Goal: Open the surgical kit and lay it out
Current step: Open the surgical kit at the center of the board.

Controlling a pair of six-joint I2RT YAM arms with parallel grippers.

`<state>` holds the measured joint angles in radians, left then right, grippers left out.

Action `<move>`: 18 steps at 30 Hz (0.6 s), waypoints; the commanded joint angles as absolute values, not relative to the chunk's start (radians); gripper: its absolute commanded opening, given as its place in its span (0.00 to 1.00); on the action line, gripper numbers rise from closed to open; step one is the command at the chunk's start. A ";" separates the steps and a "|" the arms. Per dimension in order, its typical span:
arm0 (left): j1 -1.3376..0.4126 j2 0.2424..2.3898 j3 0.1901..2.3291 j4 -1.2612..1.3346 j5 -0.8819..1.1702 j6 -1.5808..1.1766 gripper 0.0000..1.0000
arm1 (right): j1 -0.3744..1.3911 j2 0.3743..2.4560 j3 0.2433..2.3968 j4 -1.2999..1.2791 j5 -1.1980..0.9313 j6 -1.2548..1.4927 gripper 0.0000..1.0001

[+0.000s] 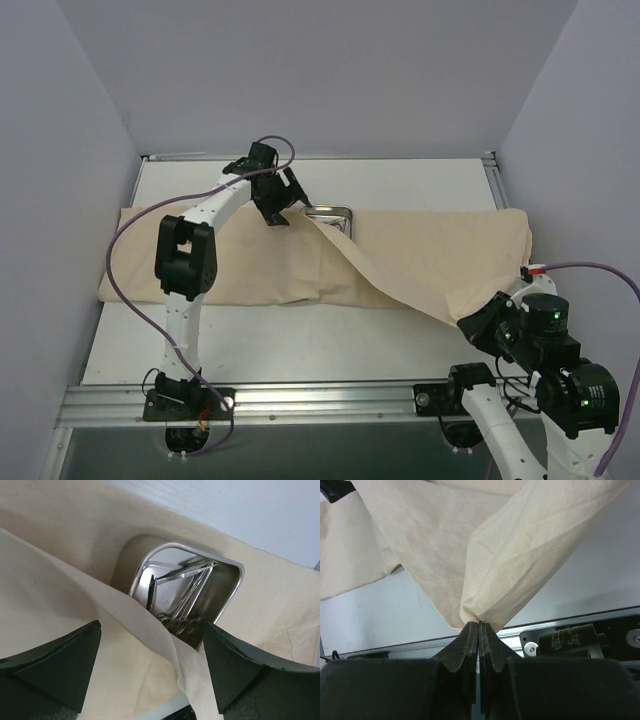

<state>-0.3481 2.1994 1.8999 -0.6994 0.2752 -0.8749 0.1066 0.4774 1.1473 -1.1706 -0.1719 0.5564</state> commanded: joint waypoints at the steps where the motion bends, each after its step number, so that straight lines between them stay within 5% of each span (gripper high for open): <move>1: -0.336 2.252 1.997 -0.732 0.331 -0.910 0.89 | 0.114 0.479 1.170 -1.172 -0.155 0.581 0.00; 5: -0.331 2.266 2.022 -0.729 0.356 -0.884 0.62 | 0.117 0.486 1.166 -1.167 -0.141 0.583 0.00; 6: -0.328 2.257 2.001 -0.716 0.373 -0.874 0.40 | 0.117 0.500 1.166 -1.164 -0.134 0.583 0.00; 7: -0.328 2.244 1.988 -0.704 0.376 -0.858 0.28 | 0.118 0.512 1.167 -1.163 -0.099 0.586 0.00; 10: -0.333 2.180 1.959 -0.751 0.355 -0.755 0.02 | 0.121 0.574 1.187 -1.151 -0.045 0.588 0.00; 18: -0.413 1.667 1.541 -0.877 0.175 -0.557 0.02 | 0.126 0.713 1.269 -1.178 0.181 0.568 0.00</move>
